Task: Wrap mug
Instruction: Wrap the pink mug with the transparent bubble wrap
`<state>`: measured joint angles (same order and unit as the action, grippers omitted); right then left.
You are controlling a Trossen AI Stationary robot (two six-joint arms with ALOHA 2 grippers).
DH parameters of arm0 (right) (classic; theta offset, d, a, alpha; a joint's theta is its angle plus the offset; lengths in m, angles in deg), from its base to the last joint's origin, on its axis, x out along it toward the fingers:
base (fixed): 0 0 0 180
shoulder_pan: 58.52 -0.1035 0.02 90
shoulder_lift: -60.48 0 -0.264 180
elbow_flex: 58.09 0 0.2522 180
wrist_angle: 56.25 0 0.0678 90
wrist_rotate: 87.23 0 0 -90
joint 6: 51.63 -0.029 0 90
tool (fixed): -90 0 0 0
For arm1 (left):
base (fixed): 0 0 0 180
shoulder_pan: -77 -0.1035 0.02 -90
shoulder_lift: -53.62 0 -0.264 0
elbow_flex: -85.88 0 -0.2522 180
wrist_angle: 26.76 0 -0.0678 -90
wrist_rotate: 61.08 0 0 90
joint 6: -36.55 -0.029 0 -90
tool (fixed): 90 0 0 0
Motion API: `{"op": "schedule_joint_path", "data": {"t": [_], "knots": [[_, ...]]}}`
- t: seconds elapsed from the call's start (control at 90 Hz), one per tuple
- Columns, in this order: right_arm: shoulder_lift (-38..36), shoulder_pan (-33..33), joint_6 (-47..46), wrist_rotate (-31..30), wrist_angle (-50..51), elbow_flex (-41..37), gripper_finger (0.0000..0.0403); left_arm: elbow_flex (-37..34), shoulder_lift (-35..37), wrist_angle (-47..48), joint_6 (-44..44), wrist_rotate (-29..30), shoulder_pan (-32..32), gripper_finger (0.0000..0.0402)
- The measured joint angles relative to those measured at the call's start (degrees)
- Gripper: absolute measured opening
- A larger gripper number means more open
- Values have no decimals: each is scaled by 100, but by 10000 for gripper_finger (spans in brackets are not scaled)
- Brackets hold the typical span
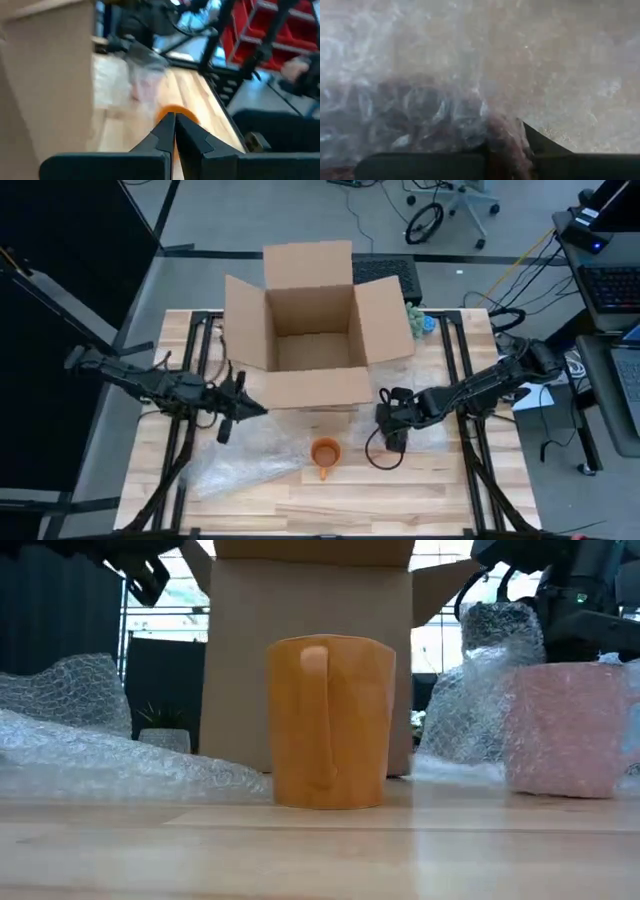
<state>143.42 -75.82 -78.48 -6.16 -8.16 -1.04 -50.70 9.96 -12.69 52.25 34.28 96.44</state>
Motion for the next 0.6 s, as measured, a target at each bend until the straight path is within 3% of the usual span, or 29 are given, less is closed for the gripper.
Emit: {"op": "schedule_joint_path", "data": {"t": [0.122, 0.278, 0.422, 0.6], "knots": [[0, -2, -9, 2, 0, 0, 19, 393, -326, 588, 430, 140, 526, 0], [2, -2, -37, -2, -6, 0, 23, 776, -441, 1607, 1381, 906, 1187, 0], [2, -4, -37, -9, -4, 0, 19, 834, -530, 788, 1558, 1018, 1785, 0], [2, -4, -39, -24, -4, 0, 20, 839, -1348, 181, 2139, 691, 2278, 0]]}}
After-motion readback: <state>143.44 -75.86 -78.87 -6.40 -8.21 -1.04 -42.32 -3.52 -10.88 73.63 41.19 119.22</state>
